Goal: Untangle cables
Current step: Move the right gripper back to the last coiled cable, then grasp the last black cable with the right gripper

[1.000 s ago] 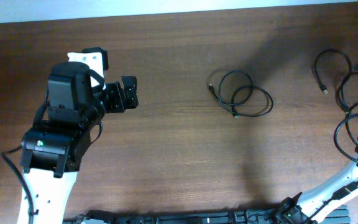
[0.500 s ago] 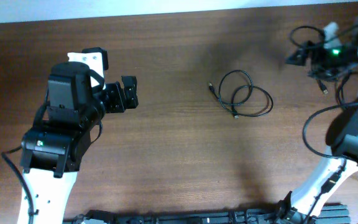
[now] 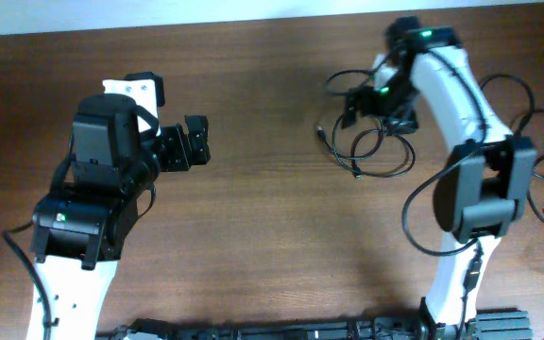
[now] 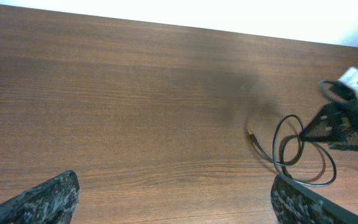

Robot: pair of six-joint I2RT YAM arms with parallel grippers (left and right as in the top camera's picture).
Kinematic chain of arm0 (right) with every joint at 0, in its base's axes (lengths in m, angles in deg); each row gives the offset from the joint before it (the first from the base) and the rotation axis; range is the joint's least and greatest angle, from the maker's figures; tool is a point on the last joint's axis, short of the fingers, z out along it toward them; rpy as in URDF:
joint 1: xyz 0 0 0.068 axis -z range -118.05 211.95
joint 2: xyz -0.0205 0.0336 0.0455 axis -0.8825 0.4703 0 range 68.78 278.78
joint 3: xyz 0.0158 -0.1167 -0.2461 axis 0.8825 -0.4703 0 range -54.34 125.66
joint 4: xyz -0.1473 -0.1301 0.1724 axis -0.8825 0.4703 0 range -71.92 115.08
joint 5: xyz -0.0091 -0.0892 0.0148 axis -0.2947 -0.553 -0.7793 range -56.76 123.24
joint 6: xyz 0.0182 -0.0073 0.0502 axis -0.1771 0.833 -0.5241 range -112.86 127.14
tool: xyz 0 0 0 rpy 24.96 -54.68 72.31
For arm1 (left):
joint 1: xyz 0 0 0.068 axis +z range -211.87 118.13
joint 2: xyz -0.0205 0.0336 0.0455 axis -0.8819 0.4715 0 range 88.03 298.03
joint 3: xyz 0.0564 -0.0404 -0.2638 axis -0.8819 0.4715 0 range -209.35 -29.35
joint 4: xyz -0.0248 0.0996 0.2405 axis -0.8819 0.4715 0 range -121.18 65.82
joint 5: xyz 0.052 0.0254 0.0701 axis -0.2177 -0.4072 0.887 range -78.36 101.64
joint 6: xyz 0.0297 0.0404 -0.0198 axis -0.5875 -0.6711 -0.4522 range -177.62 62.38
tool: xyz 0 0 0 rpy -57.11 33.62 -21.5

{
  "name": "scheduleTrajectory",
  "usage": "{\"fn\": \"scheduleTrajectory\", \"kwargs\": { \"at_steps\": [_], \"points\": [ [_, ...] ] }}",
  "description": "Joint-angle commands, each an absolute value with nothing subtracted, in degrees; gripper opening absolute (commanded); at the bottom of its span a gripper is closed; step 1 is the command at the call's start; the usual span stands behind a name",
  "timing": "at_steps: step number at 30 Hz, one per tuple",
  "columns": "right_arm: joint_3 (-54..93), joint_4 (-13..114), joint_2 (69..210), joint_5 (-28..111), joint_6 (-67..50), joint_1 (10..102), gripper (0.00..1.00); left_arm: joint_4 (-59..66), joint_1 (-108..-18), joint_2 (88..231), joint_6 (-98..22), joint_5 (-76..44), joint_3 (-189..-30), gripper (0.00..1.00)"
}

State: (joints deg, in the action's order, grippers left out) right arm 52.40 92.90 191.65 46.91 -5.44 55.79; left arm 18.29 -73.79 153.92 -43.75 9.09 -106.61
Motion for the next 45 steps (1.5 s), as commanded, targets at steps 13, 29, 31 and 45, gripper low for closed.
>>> {"fn": "scheduleTrajectory", "kwargs": {
  "at_steps": [13, 29, 31, 45],
  "points": [
    [42.45, 82.78, 191.73, 35.96, -7.23, 43.93, 1.00, 18.03, -73.44, 154.01, -44.67, 9.55, -107.29, 0.99],
    [35.52, 74.22, 191.73, 28.04, 3.76, 44.01, 0.99, 18.03, -73.44, 154.01, -44.67, 9.55, -107.29, 0.99],
    [34.39, 73.38, 191.73, 28.09, 3.74, 43.99, 0.99, 18.03, -73.44, 154.01, -44.67, 9.55, -107.29, 0.99],
    [28.53, 69.19, 191.73, 33.01, 3.72, 43.95, 0.04, 18.03, -73.44, 154.01, -44.67, 9.53, -107.29, 0.99]
  ]
}}
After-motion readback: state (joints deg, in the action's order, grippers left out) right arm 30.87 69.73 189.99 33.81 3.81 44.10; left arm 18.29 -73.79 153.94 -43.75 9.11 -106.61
